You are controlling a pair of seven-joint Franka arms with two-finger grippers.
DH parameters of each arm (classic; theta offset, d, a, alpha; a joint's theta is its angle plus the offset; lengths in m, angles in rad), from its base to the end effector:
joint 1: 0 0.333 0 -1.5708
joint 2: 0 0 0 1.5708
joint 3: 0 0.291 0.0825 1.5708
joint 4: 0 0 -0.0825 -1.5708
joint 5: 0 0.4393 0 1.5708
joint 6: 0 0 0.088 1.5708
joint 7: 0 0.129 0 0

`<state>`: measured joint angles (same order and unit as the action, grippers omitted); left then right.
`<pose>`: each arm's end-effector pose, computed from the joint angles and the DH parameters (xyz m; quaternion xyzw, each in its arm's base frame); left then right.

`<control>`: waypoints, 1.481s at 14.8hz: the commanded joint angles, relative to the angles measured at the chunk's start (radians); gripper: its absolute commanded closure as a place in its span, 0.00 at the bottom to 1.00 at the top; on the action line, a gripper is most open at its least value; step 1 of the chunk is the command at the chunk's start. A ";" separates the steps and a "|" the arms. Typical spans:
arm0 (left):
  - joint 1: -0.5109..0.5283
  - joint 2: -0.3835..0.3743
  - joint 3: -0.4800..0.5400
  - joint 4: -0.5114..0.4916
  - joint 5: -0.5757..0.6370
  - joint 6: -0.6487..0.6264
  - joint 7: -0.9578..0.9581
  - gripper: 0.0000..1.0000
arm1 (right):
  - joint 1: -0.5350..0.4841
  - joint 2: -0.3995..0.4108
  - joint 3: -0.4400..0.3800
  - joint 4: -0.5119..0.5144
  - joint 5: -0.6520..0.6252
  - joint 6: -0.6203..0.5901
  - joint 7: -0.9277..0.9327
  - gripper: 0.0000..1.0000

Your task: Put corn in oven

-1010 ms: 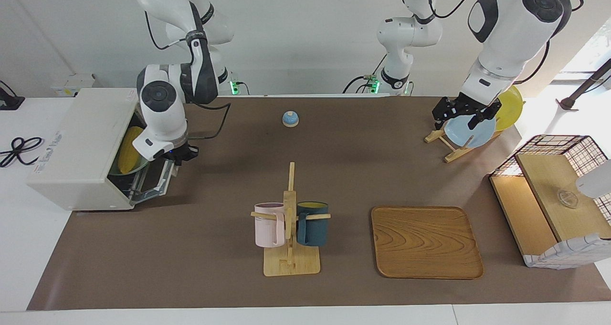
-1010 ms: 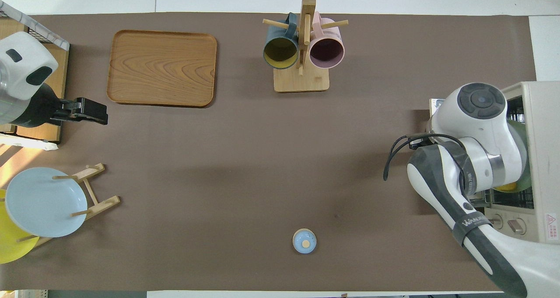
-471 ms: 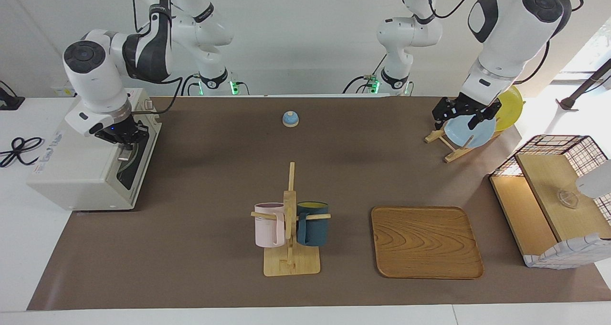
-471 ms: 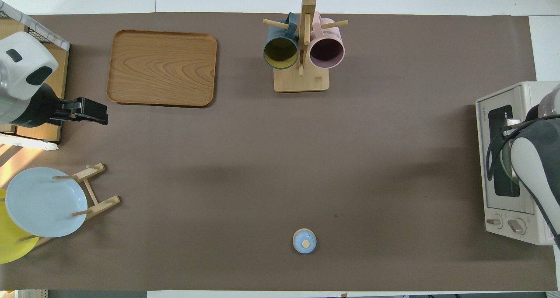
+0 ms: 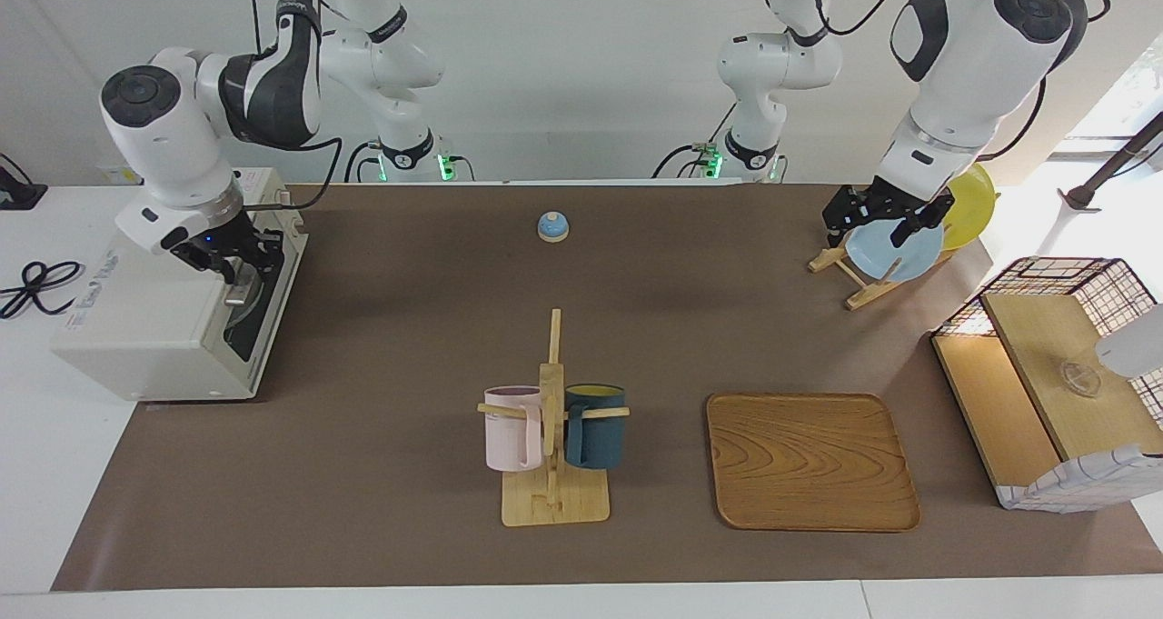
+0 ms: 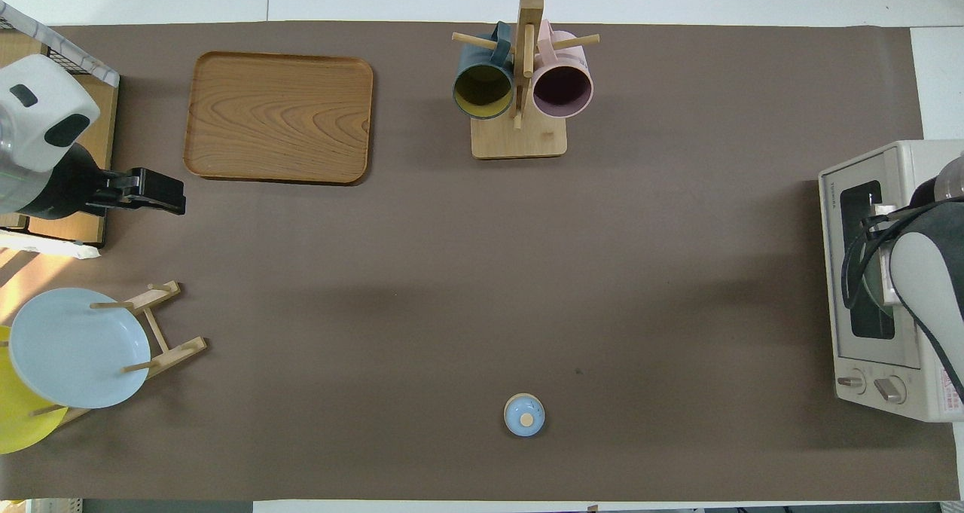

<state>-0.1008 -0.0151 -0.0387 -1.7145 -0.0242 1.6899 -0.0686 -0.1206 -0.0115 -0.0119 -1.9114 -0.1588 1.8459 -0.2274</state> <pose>0.6048 -0.0879 0.5209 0.9993 -0.0339 -0.0059 0.0112 0.5955 -0.0954 0.4287 0.9943 0.0708 -0.0400 0.0696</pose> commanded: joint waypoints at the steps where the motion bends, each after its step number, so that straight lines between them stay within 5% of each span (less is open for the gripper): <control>1: 0.009 -0.019 -0.004 -0.013 -0.010 0.007 0.015 0.00 | 0.016 -0.013 0.026 0.099 0.077 -0.098 -0.023 0.00; 6: 0.009 -0.019 -0.004 -0.013 -0.010 0.007 0.015 0.00 | 0.076 -0.019 0.026 0.149 0.168 -0.186 0.129 0.00; 22: 0.009 -0.019 -0.004 -0.013 -0.010 0.007 0.015 0.00 | 0.078 -0.039 0.063 0.199 0.183 -0.249 0.137 0.00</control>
<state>-0.1007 -0.0151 -0.0387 -1.7145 -0.0242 1.6899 -0.0686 -0.0330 -0.0491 0.0452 -1.7423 -0.0012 1.6384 -0.1024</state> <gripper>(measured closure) 0.000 0.000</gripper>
